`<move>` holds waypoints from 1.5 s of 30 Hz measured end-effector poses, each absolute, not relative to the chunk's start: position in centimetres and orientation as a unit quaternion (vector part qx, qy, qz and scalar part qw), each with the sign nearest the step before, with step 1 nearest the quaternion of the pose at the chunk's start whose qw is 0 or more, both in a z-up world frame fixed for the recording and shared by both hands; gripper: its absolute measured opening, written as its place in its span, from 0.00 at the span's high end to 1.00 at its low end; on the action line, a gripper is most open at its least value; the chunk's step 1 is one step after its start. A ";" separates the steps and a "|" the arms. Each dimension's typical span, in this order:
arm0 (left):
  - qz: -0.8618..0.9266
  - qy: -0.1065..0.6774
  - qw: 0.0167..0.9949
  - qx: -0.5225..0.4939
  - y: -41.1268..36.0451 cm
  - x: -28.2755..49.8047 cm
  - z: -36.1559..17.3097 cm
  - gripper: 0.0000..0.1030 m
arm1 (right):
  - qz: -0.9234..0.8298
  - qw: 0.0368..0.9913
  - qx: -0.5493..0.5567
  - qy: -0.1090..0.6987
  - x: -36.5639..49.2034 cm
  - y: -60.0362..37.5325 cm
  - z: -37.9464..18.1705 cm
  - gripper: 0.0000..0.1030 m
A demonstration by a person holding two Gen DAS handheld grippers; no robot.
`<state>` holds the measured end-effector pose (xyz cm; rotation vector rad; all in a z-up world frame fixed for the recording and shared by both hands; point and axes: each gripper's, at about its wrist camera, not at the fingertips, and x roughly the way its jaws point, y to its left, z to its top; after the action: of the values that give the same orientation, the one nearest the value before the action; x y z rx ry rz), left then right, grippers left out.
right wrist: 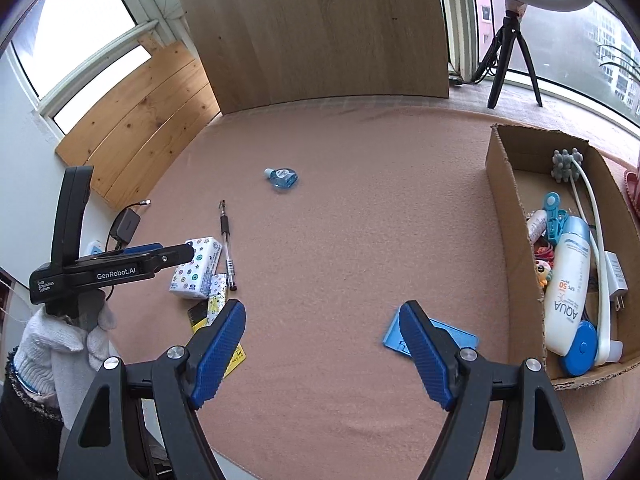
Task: Organize objects
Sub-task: 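Move both grippers away from the box to the white star-patterned tissue pack, then close both grippers on the tissue pack and lift it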
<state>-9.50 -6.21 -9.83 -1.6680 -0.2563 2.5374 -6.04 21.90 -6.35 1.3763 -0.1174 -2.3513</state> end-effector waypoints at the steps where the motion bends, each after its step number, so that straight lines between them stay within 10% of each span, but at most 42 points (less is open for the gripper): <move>1: 0.830 -0.085 0.047 -0.549 -6.4 -9.6 -10.1 0.20 | -0.841 0.210 0.497 -0.037 -6.0 21.2 -6.5 0.26; 23: 0.823 -0.056 0.053 -0.563 -6.6 -11.3 -12.4 0.29 | -0.791 0.274 0.543 0.059 -5.4 9.4 -11.4 0.43; 45: 0.826 -0.118 0.063 -0.548 -13.0 -6.9 -12.4 0.23 | -0.773 0.289 0.563 -0.034 -9.7 6.7 -10.4 0.43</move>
<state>-6.95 -13.04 -12.38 -1.6561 -0.3563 2.4945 -9.67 6.72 -10.39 1.5042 -0.0918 -2.0644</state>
